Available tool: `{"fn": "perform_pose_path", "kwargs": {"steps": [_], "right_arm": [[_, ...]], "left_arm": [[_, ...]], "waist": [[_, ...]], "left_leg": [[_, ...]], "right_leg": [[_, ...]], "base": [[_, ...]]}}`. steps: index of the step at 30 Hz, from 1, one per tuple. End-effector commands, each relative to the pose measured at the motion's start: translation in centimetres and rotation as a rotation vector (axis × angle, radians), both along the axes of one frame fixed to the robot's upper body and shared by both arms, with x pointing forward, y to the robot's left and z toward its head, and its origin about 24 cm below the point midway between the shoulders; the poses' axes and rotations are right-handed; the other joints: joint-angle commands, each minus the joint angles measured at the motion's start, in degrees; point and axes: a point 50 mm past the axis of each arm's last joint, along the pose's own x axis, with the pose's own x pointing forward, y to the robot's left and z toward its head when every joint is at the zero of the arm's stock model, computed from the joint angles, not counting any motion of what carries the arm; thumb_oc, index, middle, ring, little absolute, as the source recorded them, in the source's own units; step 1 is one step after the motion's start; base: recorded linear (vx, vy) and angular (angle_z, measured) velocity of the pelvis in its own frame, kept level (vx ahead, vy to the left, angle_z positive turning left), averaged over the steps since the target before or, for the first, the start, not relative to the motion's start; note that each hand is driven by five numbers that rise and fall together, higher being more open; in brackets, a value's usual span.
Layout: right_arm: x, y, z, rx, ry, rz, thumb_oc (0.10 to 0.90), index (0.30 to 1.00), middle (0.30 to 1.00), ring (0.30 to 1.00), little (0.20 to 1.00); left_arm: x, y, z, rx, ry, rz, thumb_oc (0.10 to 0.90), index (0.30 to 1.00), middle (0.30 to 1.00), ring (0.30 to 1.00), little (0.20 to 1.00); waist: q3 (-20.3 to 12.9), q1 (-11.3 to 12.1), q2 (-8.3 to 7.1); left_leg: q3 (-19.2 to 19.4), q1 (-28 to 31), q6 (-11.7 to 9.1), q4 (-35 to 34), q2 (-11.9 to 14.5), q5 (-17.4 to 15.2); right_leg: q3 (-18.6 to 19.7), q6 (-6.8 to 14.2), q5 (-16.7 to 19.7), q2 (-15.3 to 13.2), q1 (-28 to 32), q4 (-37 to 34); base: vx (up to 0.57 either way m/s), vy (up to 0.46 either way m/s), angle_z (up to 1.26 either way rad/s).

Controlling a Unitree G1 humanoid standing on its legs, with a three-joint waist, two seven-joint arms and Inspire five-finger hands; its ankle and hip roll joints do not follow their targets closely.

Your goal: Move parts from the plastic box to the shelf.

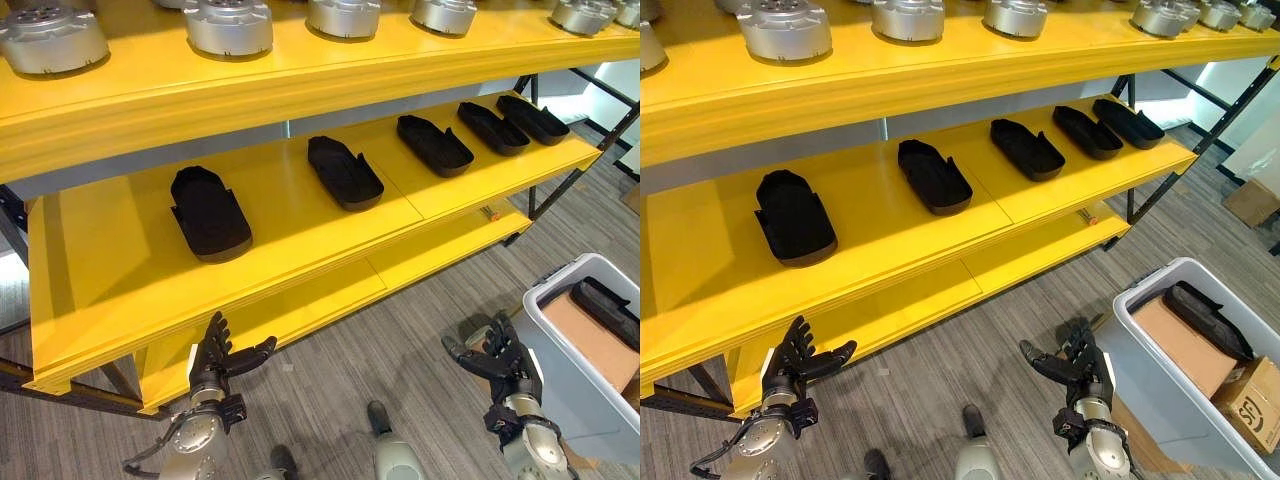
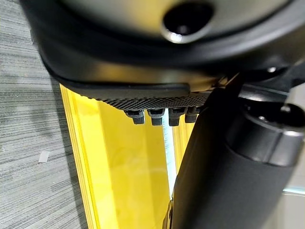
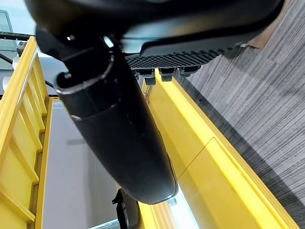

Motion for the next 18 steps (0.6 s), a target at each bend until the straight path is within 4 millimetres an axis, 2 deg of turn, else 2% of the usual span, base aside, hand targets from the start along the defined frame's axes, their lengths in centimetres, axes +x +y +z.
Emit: {"fn": "perform_pose_path", "kwargs": {"steps": [1,4,6,9,14,18], "right_arm": [[2.9,-0.8,5.7,-0.068,-0.32,-0.017,0.9,1.0,1.0,1.0,1.0],[2.8,-1.0,5.7,-0.08,-0.314,-0.023,0.9,1.0,1.0,1.0,1.0],[2.8,-1.3,5.9,-0.088,-0.314,-0.023,0.9,1.0,1.0,1.0,1.0],[2.6,-1.4,5.9,-0.093,-0.309,-0.023,0.9,1.0,1.0,1.0,1.0],[2.8,-1.2,6.0,-0.095,-0.307,-0.002,0.9,1.0,1.0,1.0,1.0],[2.8,-1.1,6.0,-0.087,-0.306,0.01,0.9,1.0,1.0,1.0,1.0]], "left_arm": [[1.6,0.8,4.4,0.082,-0.231,-0.03,0.9,1.0,1.0,1.0,1.0],[1.5,0.7,4.2,0.069,-0.225,-0.023,0.9,1.0,1.0,1.0,1.0],[1.1,0.8,3.7,0.045,-0.202,-0.011,0.9,1.0,1.0,1.0,1.0],[0.4,0.6,3.0,0.022,-0.17,-0.013,0.9,1.0,1.0,1.0,1.0],[-0.7,0.6,2.4,-0.01,-0.145,0.005,0.9,1.0,1.0,1.0,1.0],[-0.9,0.5,2.3,-0.023,-0.145,0.014,0.9,1.0,1.0,1.0,1.0]], "waist": [[-0.3,0.6,0.17],[-0.6,1.1,0.05],[-2.0,1.6,0.22],[-3.3,1.7,0.61],[-5.2,1.8,1.6],[-6.1,1.7,2.3]], "left_leg": [[-4.2,1.6,-0.7,3.3,4.0,-8.7],[-4.6,2.3,-1.1,3.0,4.4,-8.4],[-5.2,4.1,-1.9,1.2,5.2,-7.6],[-5.4,6.4,-2.9,-1.7,6.1,-6.2],[-3.9,11.0,-4.2,-8.6,7.5,-2.9],[-3.5,12.4,-5.3,-10.9,8.5,-1.2]], "right_leg": [[0.3,4.1,10.6,-0.7,-3.4,-0.5],[-0.3,3.9,9.5,-0.6,-2.6,-0.3],[-1.3,3.4,6.6,-0.1,-1.1,-0.3],[-1.7,3.0,4.4,0.7,0.1,-0.4],[-0.4,2.5,1.8,2.9,0.7,-1.0],[0.1,1.9,0.7,4.2,1.1,-1.4]], "base": [[0.04,-0.059,0.04],[0.04,-0.081,0.01],[0.09,-0.138,0.16],[0.07,-0.087,0.09],[0.04,-0.087,-0.03],[0.02,-0.092,-0.19]]}}
